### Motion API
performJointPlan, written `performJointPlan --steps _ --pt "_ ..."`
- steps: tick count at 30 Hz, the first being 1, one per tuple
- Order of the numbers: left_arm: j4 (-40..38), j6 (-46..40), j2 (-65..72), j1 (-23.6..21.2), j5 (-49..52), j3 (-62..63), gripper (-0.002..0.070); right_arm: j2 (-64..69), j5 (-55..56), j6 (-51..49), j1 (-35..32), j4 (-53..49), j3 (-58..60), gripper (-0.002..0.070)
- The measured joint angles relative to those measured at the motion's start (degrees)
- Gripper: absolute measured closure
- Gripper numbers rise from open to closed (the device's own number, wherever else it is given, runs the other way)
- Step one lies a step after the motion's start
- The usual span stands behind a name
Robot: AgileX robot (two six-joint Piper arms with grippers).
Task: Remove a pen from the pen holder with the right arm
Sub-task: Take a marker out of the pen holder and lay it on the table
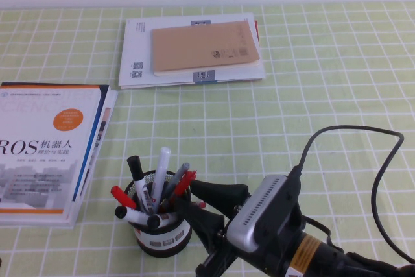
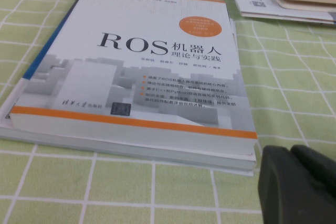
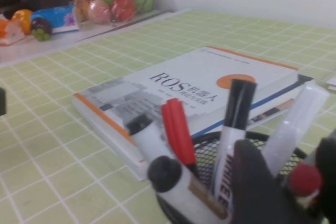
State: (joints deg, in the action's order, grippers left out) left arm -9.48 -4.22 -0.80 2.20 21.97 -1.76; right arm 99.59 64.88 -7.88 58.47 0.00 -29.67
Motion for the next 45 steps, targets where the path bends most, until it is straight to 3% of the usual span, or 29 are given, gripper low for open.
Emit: performJointPlan --steps 12,23,32,39,45 --pt "0.0 0.0 0.0 0.0 0.0 0.0 0.0683 0.0 0.4 0.2 0.0 -1.8 0.0 0.0665" --pt "0.0 0.0 0.0 0.0 0.0 0.0 0.0683 -5.3 0.3 0.2 0.0 -1.4 0.0 0.067" --pt "0.0 0.0 0.0 0.0 0.0 0.0 0.0683 -16.0 -8.3 0.6 0.0 2.7 0.0 0.067" --pt "0.0 0.0 0.0 0.0 0.0 0.0 0.0683 -26.3 -17.8 7.5 0.0 9.4 0.0 0.067" --pt "0.0 0.0 0.0 0.0 0.0 0.0 0.0683 -33.9 -27.8 21.4 0.0 21.2 -1.2 0.067"
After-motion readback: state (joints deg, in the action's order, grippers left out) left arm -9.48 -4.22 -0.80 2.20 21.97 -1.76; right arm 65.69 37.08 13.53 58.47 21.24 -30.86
